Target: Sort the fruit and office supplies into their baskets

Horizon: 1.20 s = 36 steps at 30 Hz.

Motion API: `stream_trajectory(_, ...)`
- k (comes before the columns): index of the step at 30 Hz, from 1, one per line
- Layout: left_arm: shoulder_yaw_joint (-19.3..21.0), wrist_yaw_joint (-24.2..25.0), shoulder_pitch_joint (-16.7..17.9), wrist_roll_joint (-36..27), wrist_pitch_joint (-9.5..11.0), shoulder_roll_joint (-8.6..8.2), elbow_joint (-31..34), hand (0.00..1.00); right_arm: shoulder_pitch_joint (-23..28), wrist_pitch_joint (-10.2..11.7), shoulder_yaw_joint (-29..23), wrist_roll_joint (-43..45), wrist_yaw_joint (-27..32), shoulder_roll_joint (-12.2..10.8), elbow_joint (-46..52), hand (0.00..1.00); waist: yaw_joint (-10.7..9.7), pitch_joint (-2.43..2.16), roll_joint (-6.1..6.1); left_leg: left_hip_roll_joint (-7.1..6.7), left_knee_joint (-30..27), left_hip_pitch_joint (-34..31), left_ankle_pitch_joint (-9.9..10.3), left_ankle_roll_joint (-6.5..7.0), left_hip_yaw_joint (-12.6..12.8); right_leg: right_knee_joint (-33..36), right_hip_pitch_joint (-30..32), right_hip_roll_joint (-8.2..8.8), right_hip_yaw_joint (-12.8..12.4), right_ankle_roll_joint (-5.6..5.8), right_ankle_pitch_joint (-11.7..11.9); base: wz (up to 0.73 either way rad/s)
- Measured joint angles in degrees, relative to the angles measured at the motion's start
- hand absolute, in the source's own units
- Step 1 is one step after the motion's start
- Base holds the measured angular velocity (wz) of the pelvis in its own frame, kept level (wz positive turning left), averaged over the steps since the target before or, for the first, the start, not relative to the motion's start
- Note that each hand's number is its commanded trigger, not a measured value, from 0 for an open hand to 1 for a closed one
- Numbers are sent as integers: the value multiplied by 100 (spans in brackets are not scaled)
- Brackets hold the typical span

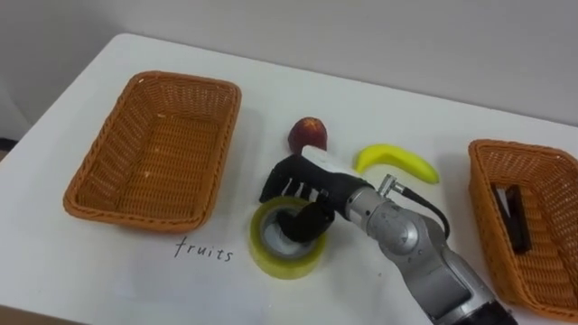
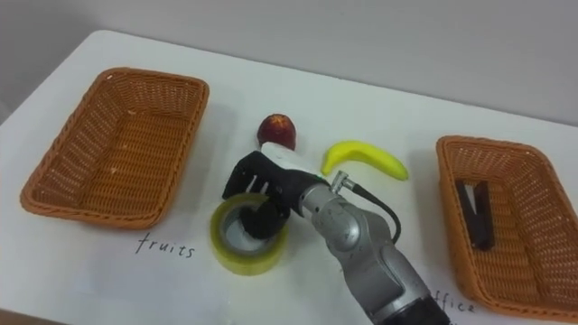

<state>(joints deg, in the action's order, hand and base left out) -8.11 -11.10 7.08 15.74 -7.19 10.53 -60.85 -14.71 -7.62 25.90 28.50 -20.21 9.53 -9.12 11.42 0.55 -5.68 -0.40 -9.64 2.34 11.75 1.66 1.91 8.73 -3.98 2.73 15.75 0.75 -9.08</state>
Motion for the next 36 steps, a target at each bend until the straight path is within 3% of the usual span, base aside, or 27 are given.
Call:
stream_trajectory(15, 8, 54, 29, 4, -12, -1, -105, 0, 9, 3, -43, -67, -39, 11, 8, 100, -16, 1, 1, -2, -2, 17, 0, 0, 17, -4, -22, 5, -8, 0, 0, 0)
stream_trajectory(25, 21, 76, 76, 14, -9, -8, -102, 0, 19, 38, -133, -108, -139, 46, 72, 100, -63, 32, 46, -7, 0, 26, 0, 0, -20, -8, -39, 6, -22, 0, 0, 0)
stream_trajectory(29, 133, 75, 148, 12, 12, -33, -98, 0, 167, 199, -300, -119, -155, 48, 137, 100, -172, 50, 78, -16, -1, 27, -1, 3, -37, -11, -49, 12, -76, 1, 0, 2)
stream_trajectory(36, 366, 3, 215, 13, 21, -65, -93, 0, 682, 177, -550, -299, -86, 245, 578, 100, -296, 22, 47, -21, -4, 119, -2, 3, -40, -15, -119, 13, -141, 2, -1, 0)
